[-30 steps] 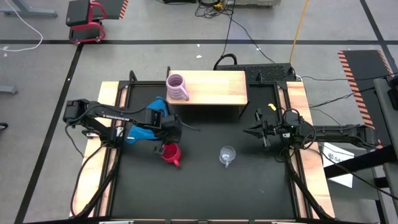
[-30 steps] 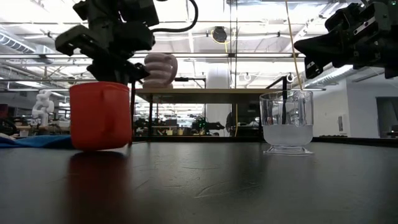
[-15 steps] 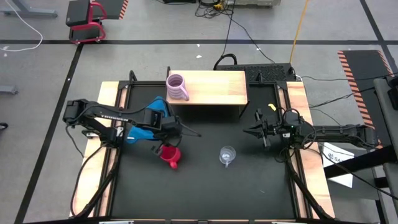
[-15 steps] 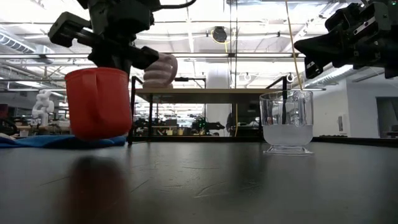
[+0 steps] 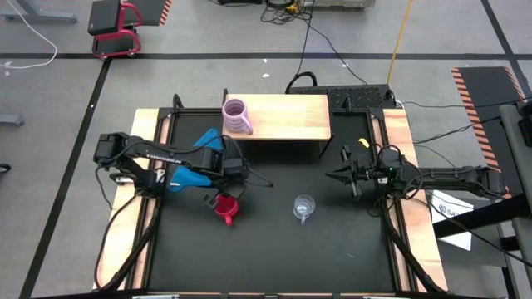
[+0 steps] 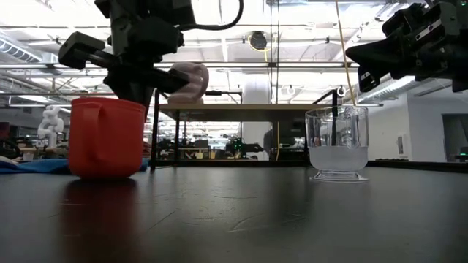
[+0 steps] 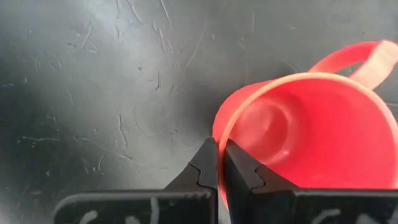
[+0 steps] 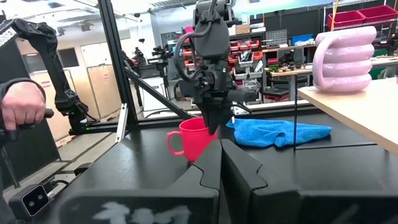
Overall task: Stack small to large cups/mugs on shelf
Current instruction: Put the red mug on the shelf
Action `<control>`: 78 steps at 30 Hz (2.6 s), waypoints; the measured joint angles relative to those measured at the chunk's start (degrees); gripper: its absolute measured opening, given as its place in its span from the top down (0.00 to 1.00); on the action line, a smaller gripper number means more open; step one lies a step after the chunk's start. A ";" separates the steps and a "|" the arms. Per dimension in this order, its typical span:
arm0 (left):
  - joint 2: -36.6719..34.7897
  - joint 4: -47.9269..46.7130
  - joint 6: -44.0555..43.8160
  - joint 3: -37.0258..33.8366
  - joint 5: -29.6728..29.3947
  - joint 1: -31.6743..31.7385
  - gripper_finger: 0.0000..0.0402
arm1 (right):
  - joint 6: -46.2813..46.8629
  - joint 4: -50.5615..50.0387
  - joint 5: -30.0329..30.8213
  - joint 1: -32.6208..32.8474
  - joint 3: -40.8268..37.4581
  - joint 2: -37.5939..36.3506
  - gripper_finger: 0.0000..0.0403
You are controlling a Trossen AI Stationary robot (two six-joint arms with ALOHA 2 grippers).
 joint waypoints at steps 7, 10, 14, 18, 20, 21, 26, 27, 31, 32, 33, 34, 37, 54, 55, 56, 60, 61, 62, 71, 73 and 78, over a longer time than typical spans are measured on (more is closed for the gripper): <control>1.79 -1.49 0.40 2.31 0.20 -0.36 0.98 | -0.18 0.29 0.00 0.00 0.01 0.33 1.00; 2.15 -1.59 -1.46 3.91 -1.01 -0.69 0.98 | -0.11 0.37 0.00 0.00 0.00 0.35 1.00; 2.02 -1.15 -3.73 6.14 -1.57 -1.01 0.90 | -0.04 0.37 0.00 0.00 0.00 0.37 1.00; 2.02 -1.31 -4.84 7.06 -1.48 -1.83 0.79 | -0.02 0.36 0.00 0.00 0.00 0.37 1.00; 2.02 -1.18 -5.29 7.22 -1.31 -2.17 0.74 | -0.02 0.35 0.00 0.00 0.01 0.37 1.00; 2.02 -1.23 -5.28 7.22 -1.33 -2.39 0.71 | -0.02 0.35 0.00 0.00 0.00 0.37 1.00; 1.54 -1.18 -5.59 7.24 -2.62 -2.67 0.60 | -0.02 0.35 0.00 0.00 0.00 0.37 1.00; 1.54 -1.15 -5.71 7.24 -2.62 -2.68 0.58 | -0.02 0.34 -0.01 0.00 0.01 0.37 1.00; 1.56 -1.13 -5.68 7.24 -3.98 -2.67 0.54 | -0.02 0.33 0.00 0.00 0.00 0.37 1.00; 1.56 -1.13 -5.75 7.24 -4.12 -2.67 0.54 | -0.02 0.34 0.00 0.00 0.01 0.37 1.00; 1.56 -1.13 -6.29 7.24 -4.22 -2.63 0.53 | -0.02 0.35 0.00 0.00 0.00 0.37 1.00; 1.56 -1.13 -7.09 7.24 -4.56 -2.51 0.53 | -0.02 0.35 0.00 0.00 0.00 0.37 1.00; 0.31 -2.21 -10.81 7.24 -6.90 -2.20 0.53 | -0.03 0.35 0.00 0.00 0.00 0.37 1.00; -5.20 0.83 -49.64 7.33 -1.28 -1.72 0.60 | -1.14 -0.03 0.00 0.00 0.00 0.35 1.00; -5.20 0.10 -49.63 7.33 -1.30 -2.01 0.62 | -1.22 -0.07 0.00 0.00 0.02 0.36 1.00; -5.24 -1.06 -49.54 7.33 -1.32 -2.23 0.63 | -1.25 -0.09 0.00 0.00 0.00 0.37 1.00; -5.22 -8.53 -49.01 7.33 -6.98 -3.24 0.68 | -1.16 -0.11 -0.02 0.00 0.00 0.37 1.00; -5.23 -10.10 -49.64 7.30 -9.26 -3.45 0.69 | -1.12 -0.12 -0.01 0.00 0.00 0.35 1.00; -5.25 -10.56 -49.98 6.92 -10.93 -3.56 0.69 | -1.07 -0.22 -0.02 0.00 0.00 0.35 1.00; -9.23 -4.47 -49.00 -0.01 -12.72 -3.82 0.69 | -0.44 -0.47 -0.02 0.00 0.00 0.55 1.00; -11.51 -0.99 -49.01 -2.34 -13.13 -3.82 0.69 | -0.44 -0.46 -0.02 0.00 0.00 0.57 1.00; -18.48 7.14 -49.59 -9.26 -12.79 -3.82 0.69 | -0.44 -0.28 -0.02 0.00 0.00 0.98 1.00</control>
